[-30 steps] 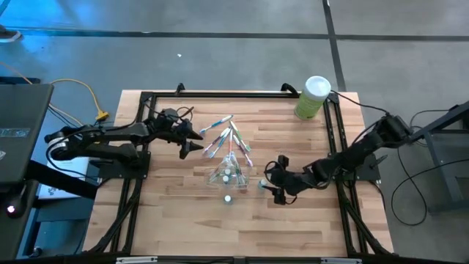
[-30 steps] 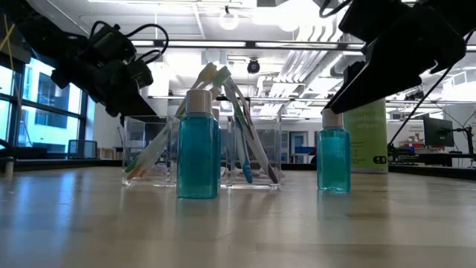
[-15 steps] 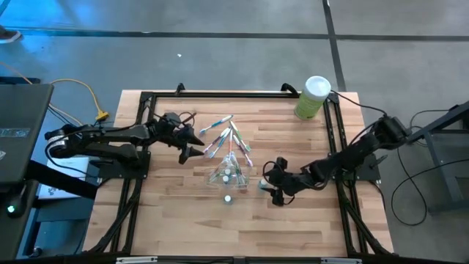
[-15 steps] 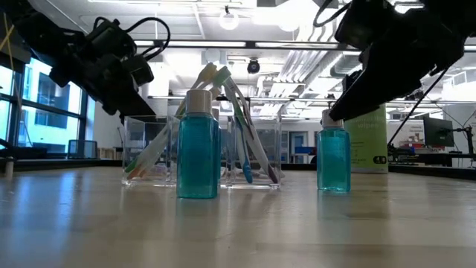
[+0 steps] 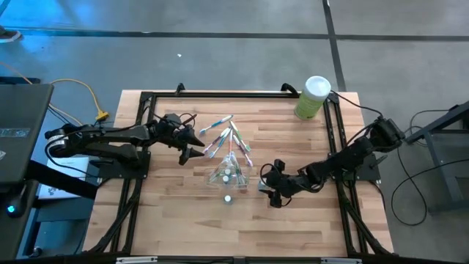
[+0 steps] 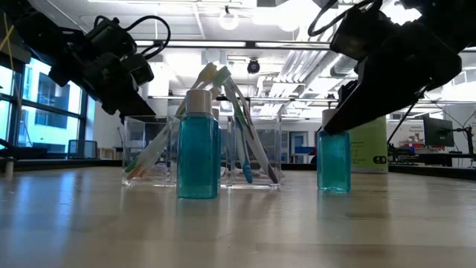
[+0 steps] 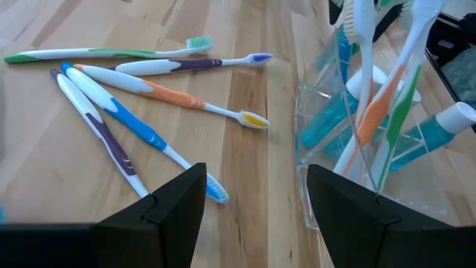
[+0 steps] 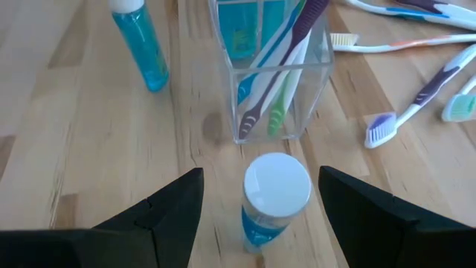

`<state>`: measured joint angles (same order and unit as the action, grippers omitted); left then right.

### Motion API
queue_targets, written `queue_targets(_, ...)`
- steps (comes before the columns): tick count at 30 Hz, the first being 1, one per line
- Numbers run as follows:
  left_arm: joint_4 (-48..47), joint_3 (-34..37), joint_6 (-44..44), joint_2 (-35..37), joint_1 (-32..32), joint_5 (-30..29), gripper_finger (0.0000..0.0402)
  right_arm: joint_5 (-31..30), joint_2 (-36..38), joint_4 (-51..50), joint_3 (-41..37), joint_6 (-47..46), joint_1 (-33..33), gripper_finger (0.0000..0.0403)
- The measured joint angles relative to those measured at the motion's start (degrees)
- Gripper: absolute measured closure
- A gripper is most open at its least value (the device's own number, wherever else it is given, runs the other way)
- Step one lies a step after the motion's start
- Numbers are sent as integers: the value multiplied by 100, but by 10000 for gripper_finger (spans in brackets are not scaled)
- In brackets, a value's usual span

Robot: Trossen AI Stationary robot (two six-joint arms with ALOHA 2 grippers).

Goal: Pick & Place toothbrushing station
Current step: Put the blue mouthwash into the transparent organizer

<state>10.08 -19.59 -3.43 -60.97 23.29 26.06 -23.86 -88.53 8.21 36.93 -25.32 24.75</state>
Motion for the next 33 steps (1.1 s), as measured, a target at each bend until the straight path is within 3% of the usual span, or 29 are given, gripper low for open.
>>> queue_targets(5,1,0,-5,0,0,-8,173,0,0,-32,0,3,0,181)
queue_targets(13,1,0,-46,0,2,-26,173,15,2,-24,0,244,-13,319)
queue_targets(23,7,0,-202,0,2,-25,173,27,327,-209,175,515,22,319)
queue_targets(28,33,0,-382,0,2,-25,173,-100,738,-557,737,1128,222,319)
queue_targets(33,84,0,-373,0,2,-23,173,-72,709,-112,1211,2036,137,319)
